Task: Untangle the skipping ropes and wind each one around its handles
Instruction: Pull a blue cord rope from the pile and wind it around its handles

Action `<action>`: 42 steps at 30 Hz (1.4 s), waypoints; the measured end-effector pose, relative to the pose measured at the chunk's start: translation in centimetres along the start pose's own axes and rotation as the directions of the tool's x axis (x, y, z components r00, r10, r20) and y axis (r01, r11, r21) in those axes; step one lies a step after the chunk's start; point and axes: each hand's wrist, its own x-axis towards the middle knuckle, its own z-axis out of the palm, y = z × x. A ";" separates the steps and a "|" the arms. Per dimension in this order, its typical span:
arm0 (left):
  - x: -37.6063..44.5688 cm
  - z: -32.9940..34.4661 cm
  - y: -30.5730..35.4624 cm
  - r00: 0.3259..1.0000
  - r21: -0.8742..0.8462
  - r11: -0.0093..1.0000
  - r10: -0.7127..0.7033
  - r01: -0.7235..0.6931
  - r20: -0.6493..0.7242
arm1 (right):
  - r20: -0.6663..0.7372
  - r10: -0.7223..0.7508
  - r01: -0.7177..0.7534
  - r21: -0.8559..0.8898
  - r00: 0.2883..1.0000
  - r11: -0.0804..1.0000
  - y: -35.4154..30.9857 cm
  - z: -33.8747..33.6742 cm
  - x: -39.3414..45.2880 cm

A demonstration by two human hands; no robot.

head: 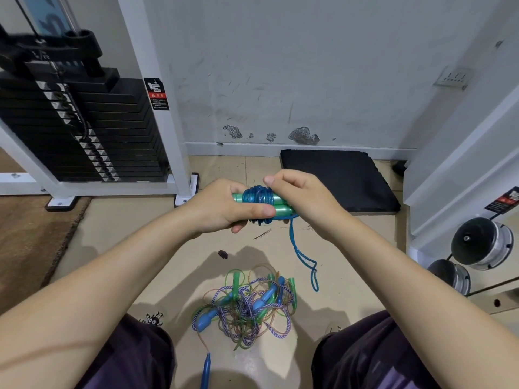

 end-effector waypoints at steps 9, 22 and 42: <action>1.0 0.0 0.4 0.942 -0.469 0.880 -0.089 -0.078 -0.323 | 0.228 0.056 -0.135 0.347 0.972 0.928 -0.1 -0.3 0.0; 1.4 -3.0 -1.0 0.938 -0.150 0.987 -0.110 0.063 -0.329 | 0.106 -0.276 0.292 -0.494 0.955 0.819 -1.6 0.8 -1.7; 0.1 -1.3 0.2 0.941 0.002 0.997 -0.070 0.074 0.331 | 0.008 0.011 -0.011 -0.036 1.000 0.999 -0.9 1.2 -1.2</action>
